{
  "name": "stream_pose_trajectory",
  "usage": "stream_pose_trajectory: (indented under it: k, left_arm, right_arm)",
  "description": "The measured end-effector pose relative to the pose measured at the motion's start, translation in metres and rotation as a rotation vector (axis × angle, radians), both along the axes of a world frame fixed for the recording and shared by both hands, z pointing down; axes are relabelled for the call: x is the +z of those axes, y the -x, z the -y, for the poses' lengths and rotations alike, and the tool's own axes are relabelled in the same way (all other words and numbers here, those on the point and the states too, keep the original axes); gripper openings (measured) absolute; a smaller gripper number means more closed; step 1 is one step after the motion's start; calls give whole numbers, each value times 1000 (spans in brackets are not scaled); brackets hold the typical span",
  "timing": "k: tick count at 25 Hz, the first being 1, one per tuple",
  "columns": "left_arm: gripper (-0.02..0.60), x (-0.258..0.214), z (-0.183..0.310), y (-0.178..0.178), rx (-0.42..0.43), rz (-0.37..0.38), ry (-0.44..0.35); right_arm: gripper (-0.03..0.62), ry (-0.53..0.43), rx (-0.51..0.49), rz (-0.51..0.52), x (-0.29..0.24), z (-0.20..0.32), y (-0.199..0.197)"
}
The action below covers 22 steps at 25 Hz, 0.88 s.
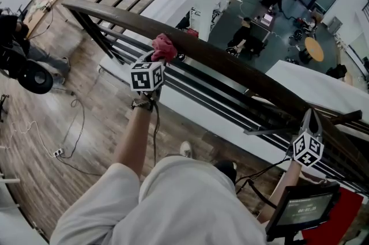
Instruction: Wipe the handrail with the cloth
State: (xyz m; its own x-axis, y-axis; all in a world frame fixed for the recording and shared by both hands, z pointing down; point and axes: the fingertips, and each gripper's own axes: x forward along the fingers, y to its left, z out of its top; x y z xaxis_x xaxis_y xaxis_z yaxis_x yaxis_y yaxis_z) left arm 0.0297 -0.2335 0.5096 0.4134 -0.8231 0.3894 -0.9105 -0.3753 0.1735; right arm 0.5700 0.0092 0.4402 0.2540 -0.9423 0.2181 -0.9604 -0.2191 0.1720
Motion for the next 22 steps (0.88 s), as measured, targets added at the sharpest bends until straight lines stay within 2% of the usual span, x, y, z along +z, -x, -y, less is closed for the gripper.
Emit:
stream_pose_trajectory:
  k: [4, 9, 22]
  left_arm:
    - [97, 6, 4, 12, -39, 20, 7]
    - [97, 12, 6, 0, -14, 62, 14]
    - [94, 4, 3, -18, -25, 76, 22]
  right_arm:
    - [2, -3, -1, -1, 2, 0, -1]
    - [2, 2, -2, 2, 6, -2, 1]
    - [2, 17, -65, 3, 11, 3, 12]
